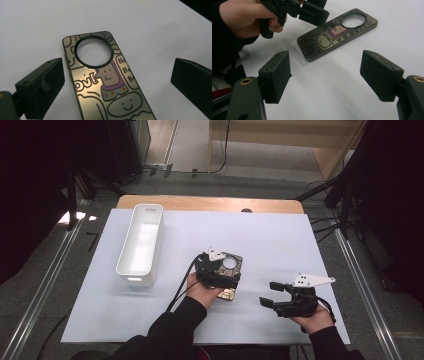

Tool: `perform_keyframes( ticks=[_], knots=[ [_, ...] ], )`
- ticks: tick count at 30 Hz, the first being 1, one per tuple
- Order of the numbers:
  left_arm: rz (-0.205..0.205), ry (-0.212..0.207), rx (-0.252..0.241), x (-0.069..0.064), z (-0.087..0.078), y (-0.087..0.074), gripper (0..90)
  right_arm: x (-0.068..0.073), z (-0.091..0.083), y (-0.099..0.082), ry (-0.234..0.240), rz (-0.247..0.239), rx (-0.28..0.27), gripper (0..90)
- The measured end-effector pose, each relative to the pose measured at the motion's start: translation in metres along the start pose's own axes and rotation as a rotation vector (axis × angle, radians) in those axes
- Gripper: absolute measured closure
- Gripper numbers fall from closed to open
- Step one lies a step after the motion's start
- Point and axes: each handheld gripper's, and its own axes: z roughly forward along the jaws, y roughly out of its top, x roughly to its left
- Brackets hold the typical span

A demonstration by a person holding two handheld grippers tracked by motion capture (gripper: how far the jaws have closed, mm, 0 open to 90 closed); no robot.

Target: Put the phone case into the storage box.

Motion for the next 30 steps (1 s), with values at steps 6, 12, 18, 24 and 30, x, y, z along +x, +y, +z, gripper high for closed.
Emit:
perform_keyframes(
  ticks=[6,12,18,24,30],
  knots=[
    [-0.022,0.014,-0.014,-0.005,0.005,0.000,0.0,0.000,0.000,0.000,0.001,0.001,0.000,23.8],
    [-0.051,0.013,-0.006,-0.005,0.009,0.000,0.0,0.000,-0.001,0.000,0.002,0.000,0.000,23.7],
    [-0.059,0.008,-0.001,-0.007,0.011,0.000,0.0,0.000,-0.001,0.000,0.002,0.000,-0.001,23.7],
    [-0.048,0.028,0.004,-0.010,0.014,0.000,0.0,0.000,-0.001,0.000,0.001,0.000,-0.001,23.8],
    [-0.054,0.043,0.006,-0.009,0.017,-0.001,0.0,0.000,-0.001,0.000,0.000,-0.001,0.000,23.8]
  ],
)
